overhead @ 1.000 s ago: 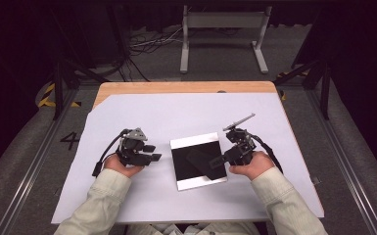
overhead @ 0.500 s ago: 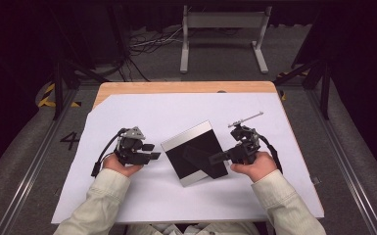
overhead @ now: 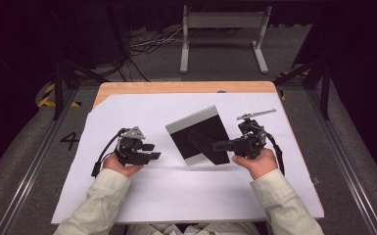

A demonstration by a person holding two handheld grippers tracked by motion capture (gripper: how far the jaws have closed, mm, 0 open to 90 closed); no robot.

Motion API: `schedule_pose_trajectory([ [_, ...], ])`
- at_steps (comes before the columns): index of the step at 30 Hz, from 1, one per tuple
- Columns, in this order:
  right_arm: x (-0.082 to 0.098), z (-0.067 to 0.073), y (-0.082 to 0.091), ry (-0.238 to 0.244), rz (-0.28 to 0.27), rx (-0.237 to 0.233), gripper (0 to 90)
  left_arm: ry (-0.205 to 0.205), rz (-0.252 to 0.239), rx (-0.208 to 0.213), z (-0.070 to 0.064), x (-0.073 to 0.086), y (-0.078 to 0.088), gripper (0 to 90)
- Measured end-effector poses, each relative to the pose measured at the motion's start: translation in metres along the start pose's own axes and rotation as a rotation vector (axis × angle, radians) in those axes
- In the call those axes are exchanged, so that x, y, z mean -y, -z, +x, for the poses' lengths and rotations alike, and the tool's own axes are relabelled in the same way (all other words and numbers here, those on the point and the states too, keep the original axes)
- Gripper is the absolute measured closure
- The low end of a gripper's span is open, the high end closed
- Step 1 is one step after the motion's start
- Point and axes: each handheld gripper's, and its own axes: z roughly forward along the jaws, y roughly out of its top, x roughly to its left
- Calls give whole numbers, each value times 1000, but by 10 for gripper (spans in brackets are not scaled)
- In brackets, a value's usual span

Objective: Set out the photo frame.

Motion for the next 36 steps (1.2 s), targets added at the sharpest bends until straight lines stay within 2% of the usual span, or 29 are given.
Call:
schedule_pose_trajectory([
  [2, 0, 0, -1, 12, -11, 10, 870, -1, 1, 1, 0, 0, 0, 545],
  [6, 2, 1, -5, 67, -63, 63, 871, 4, -2, 3, 0, 0, 0, 545],
  [10, 6, -7, -9, 59, -131, 114, 871, 2, 0, 1, 0, 0, 0, 541],
  [13, 8, -10, -10, 61, -152, 136, 871, 7, -4, 2, 0, 0, 0, 541],
  [14, 12, -13, -12, 77, -166, 163, 871, 9, -5, 3, 0, 0, 0, 541],
  [16, 15, -15, -13, 95, -173, 175, 871, 10, -3, 5, 0, 0, 0, 540],
  [21, 20, -23, -10, 105, -180, 152, 869, 6, -1, 4, 0, 0, 0, 540],
  [23, 25, -26, -9, 137, -177, 141, 869, 5, 1, 2, 0, 0, -1, 539],
  [24, 31, -30, -8, 173, -183, 134, 868, 3, 3, 2, 0, 0, -1, 539],
  [28, 38, -35, -6, 208, -188, 122, 867, 5, 4, 3, -1, 0, -2, 538],
  [31, 44, -40, -5, 266, -174, 117, 861, 8, 7, 4, -1, 0, -2, 535],
  [36, 47, -44, -3, 268, -144, 122, 854, 11, 5, 5, -1, 0, -2, 534],
])
